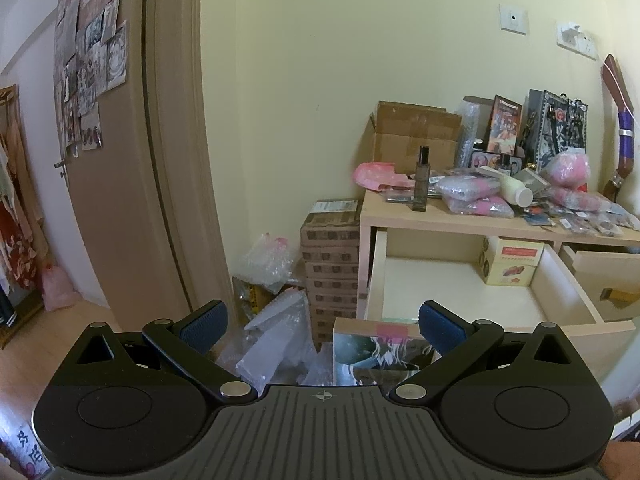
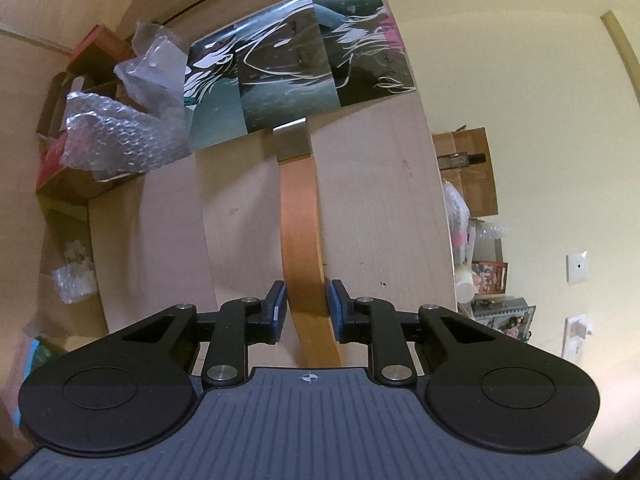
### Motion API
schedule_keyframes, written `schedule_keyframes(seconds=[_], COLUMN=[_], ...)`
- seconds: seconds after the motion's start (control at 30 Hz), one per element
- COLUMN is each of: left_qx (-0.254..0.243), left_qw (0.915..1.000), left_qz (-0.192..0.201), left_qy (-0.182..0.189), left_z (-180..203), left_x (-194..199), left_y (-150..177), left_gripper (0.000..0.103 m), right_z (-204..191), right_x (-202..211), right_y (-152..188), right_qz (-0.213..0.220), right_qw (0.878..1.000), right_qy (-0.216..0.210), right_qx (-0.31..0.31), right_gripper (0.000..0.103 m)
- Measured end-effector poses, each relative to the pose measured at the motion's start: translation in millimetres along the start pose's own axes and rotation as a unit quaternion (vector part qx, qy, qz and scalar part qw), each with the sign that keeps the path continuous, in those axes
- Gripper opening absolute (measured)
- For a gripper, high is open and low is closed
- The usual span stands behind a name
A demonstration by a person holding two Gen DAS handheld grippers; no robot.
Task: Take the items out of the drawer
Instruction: 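Pull the lower drawer open by its handle with the right gripper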
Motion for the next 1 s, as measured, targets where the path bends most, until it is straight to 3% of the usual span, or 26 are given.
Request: schedule_keyframes(seconds=[0.37, 0.67, 1.0], left_qx=[-0.001, 0.005, 0.037], left_qw=[0.9999, 0.9995, 0.9958], left_qz=[0.010, 0.014, 0.002], left_qy=[-0.013, -0.029, -0.083], left_z=[-6, -24, -23], left_x=[-4, -10, -17], left_y=[-5, -12, -17], left_gripper=[0.103, 0.103, 0.103], right_z=[15, 23, 46], right_x=[-34, -82, -146], right_y=[-13, -31, -46], right_qz=[-0.011, -0.025, -0.023], right_qw=[1.000, 0.999, 0.999], right_qy=[-0.002, 0.024, 0.026], right_qx=[-0.008, -0.008, -0.012], right_gripper=[0.022, 0.023, 0.023])
Point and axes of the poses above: each gripper's, at about its wrist camera, not at the fingertips, and x roughly against the way its jaws point, z to its right, y to its underside, the point moved 3 cm from there along -x, roughly the way its jaws point, and after that the axes turned 15 degrees about -z, right-handed, at the moved point
